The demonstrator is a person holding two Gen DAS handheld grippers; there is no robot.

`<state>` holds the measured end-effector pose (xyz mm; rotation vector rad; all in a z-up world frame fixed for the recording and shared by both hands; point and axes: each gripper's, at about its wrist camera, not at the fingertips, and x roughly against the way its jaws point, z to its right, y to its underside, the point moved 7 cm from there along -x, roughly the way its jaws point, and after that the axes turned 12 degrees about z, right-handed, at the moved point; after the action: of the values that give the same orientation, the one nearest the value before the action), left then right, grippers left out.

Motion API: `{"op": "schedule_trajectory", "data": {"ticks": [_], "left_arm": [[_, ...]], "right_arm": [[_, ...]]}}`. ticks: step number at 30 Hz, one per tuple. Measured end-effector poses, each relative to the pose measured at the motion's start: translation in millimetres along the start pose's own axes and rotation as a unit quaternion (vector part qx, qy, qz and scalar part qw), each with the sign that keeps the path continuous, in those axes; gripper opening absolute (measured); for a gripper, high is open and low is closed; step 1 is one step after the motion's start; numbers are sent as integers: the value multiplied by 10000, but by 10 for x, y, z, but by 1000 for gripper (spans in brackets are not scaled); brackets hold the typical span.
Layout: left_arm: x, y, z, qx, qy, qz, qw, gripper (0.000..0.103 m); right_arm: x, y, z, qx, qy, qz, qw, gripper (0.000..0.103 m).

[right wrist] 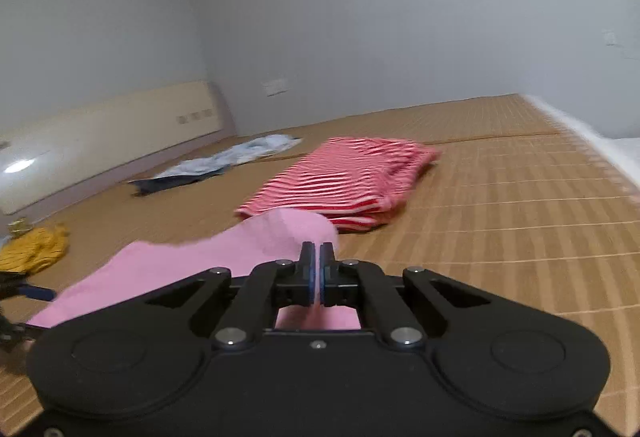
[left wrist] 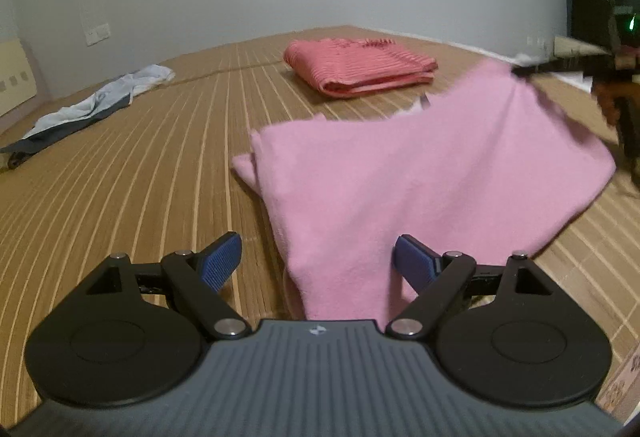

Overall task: Fold clothes
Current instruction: 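Pinch the pink shirt edge with both grippers and release it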

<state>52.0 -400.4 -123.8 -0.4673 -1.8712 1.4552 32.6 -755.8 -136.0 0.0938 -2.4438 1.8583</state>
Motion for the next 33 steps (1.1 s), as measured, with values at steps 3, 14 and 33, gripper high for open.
{"op": "schedule_trajectory", "data": {"ticks": [3, 14, 33], "left_arm": [[-19, 11, -20, -47, -78, -59, 9999, 87], [-265, -354, -324, 1162, -167, 250, 9928, 87], [-1501, -407, -668, 1967, -980, -497, 9743, 14]], "right_arm": [[-112, 138, 68, 23, 222, -326, 9992, 3], [-131, 192, 224, -494, 372, -411, 9972, 52], [-180, 204, 270, -1337, -297, -474, 9894, 53]]}}
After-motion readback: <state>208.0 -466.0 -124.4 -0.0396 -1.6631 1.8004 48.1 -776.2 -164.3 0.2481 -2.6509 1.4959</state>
